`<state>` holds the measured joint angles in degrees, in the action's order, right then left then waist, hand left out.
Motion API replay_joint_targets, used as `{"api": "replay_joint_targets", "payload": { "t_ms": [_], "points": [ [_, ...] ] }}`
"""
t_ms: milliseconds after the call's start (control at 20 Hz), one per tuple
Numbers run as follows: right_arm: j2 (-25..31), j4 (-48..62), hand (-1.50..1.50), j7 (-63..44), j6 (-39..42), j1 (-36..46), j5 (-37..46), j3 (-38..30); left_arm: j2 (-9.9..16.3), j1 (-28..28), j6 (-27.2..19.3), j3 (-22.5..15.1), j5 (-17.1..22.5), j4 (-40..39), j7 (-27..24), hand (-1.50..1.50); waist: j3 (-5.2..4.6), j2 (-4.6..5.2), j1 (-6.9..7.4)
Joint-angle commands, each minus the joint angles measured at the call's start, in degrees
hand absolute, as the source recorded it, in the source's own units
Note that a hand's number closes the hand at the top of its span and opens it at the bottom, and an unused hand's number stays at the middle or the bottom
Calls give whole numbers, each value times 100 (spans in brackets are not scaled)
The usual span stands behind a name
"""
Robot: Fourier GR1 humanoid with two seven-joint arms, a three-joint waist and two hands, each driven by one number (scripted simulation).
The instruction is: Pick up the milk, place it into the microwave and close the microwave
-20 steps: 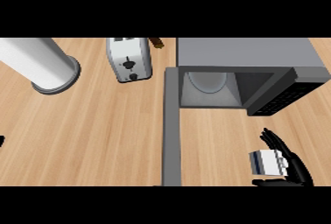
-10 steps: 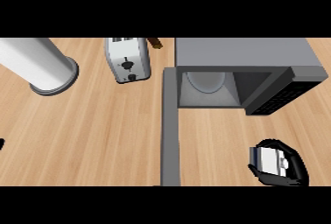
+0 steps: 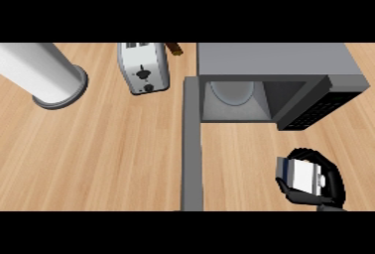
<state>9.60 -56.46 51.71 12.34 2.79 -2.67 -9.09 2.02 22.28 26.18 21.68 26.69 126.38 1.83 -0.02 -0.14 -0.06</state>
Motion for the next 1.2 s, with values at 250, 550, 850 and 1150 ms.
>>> {"api": "replay_joint_targets", "payload": {
  "t_ms": [250, 550, 850, 1150],
  "points": [
    [-773, -1769, 150, -1214, -430, -246, -256, 471, -194, 137, 163, -216, -290, -222, -391, -150, -3, -1, 9],
    [-846, -2950, 150, -2026, -1014, -308, 101, 796, -198, 77, 212, -63, -150, -191, -211, -150, -1, 3, 11],
    [-947, -2636, 150, -2648, -1815, 614, 822, 913, -187, 154, 201, 89, 51, 43, 104, -150, 2, 10, 53],
    [-842, -1409, 150, -3369, -2141, 2206, 1053, 659, -132, 152, 336, 345, 118, -94, -50, -150, 2, 21, 109]
  ]
}}
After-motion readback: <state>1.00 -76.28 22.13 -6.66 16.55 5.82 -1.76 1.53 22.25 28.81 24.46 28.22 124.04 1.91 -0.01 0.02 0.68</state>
